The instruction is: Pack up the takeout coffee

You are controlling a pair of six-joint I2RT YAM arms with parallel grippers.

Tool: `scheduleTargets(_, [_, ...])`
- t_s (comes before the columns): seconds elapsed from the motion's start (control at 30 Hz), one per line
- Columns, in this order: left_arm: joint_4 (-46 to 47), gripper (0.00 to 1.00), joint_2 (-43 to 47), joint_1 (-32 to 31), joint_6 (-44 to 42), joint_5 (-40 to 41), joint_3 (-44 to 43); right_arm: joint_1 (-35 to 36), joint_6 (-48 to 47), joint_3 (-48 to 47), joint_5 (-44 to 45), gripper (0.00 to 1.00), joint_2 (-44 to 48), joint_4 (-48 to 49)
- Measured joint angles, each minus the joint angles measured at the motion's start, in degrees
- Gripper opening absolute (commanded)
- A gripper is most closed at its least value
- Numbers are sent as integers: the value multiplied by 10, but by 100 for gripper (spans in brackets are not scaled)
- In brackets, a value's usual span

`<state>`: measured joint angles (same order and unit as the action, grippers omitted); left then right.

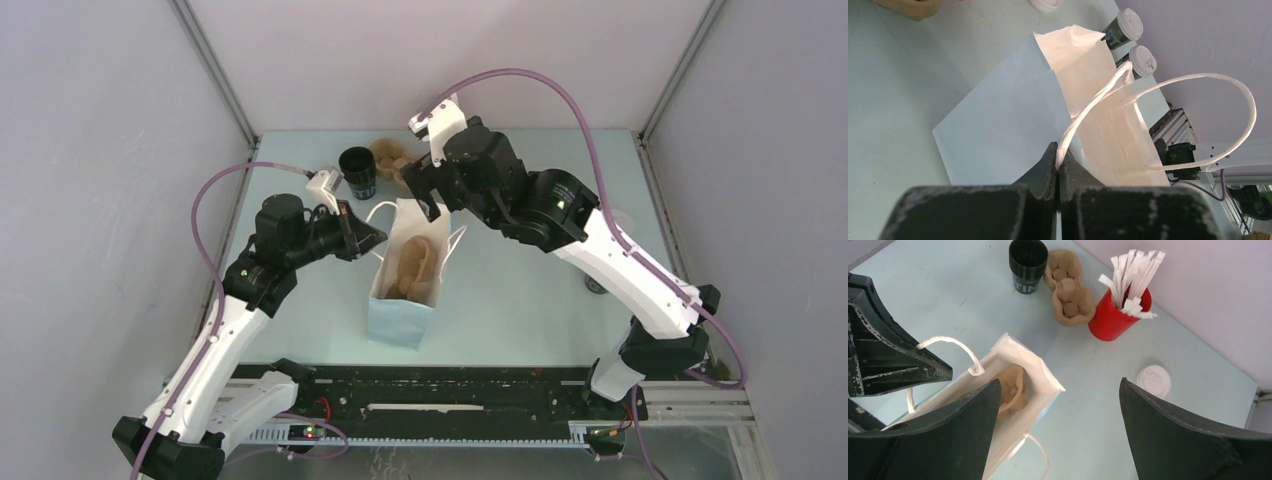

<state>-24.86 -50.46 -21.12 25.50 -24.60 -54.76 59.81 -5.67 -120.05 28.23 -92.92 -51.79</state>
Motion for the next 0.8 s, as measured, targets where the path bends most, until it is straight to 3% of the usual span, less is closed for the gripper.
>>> scheduleTargets(0.17, [0,0,0,0,2,0,0,-8,113,-8,-9,91,0,-70])
scheduleTargets(0.33, [0,0,0,0,6,0,0,-59,274,24,-43,91,-7,-148])
scheduleTargets(0.5, [-1,0,0,0,17,0,0,-101,360,33,-72,88,-27,-206])
scheduleTargets(0.67, [-1,0,0,0,28,0,0,-102,407,85,-122,59,-43,-206])
scheduleTargets(0.8, [-2,0,3,0,38,4,0,-96,428,92,-140,22,-73,-205])
